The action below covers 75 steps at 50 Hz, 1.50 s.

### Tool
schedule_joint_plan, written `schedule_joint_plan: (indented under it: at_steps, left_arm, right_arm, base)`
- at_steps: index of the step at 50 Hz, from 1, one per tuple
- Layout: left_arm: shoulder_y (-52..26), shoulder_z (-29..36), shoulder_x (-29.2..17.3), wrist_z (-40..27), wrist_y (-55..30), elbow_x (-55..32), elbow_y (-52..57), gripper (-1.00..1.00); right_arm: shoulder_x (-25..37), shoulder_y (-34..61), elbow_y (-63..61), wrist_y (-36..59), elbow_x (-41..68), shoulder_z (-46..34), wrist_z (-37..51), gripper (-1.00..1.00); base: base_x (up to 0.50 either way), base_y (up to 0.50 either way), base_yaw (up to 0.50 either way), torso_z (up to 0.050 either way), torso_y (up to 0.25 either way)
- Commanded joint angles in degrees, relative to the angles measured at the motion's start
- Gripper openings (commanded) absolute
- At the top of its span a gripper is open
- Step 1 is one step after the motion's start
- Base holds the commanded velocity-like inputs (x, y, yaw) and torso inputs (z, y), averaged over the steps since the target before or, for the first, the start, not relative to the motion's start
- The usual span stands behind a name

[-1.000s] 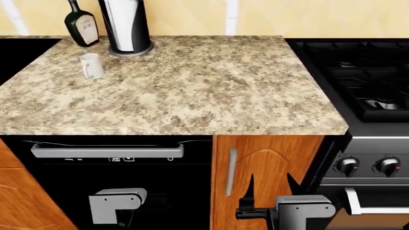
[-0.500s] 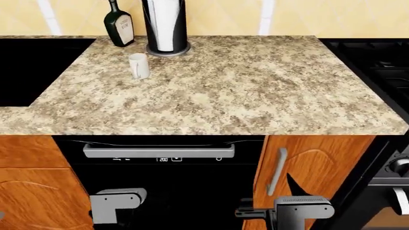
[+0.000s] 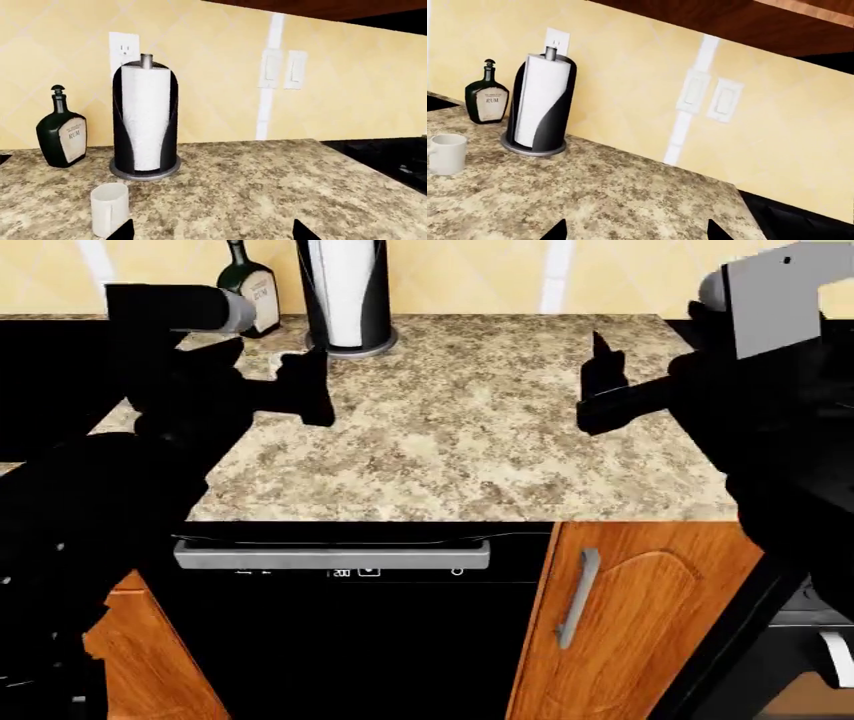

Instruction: A wet mug is on the counter and needs to be dried. Pick it up and place it upside down in the open cabinet.

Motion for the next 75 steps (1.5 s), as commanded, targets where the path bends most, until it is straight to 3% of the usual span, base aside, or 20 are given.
schedule_joint_plan:
  at_steps: [1,6,9,24,32,44,75]
  left_arm:
    - [-36.57,14.48,4.72,9.27,8.28,10.94,-44.98,1.0]
    - [-39.9,16.74,11.88,13.99,28.95,17.87,-69.5,1.0]
    - [-42.24,17.34,15.46,16.03,35.37,20.11,-83.26,1.0]
    - [-42.44,6.86,15.52,19.57,24.86,28.35,-83.39,1.0]
    - [-44.09,6.01,15.34,24.51,19.03,32.57,-83.36,1.0]
    - [-43.92,5.6,15.05,29.29,17.28,36.96,-83.34,1.0]
    - [-44.3,2.34,14.84,31.19,16.65,41.51,-83.32,1.0]
  right_arm:
    - [3.85,33.63,29.89,0.82,3.48,-18.53,-18.6,1.0]
    - [-0.73,28.64,42.6,-9.4,-2.89,-21.97,-22.43,1.0]
    - [-2.68,25.34,48.0,-12.25,-3.81,-22.9,-23.97,1.0]
    - [-2.86,19.05,52.8,-12.37,0.89,-19.63,-24.71,1.0]
    - [-2.38,19.22,51.78,-12.16,1.14,-19.28,-24.18,1.0]
    - [-2.61,19.84,52.12,-13.29,1.15,-18.27,-23.31,1.0]
    - [-3.6,21.46,54.1,-13.69,-0.03,-19.24,-24.45,1.0]
  base:
    - [0.0,0.0,0.0,0.0,0.0]
    - [0.0,0.0,0.0,0.0,0.0]
    - [0.0,0.0,0.0,0.0,0.0]
    - [0.0,0.0,0.0,0.0,0.0]
    - [0.0,0.0,0.0,0.0,0.0]
    - [0.0,0.0,0.0,0.0,0.0]
    - [0.5,0.0,0.0,0.0,0.0]
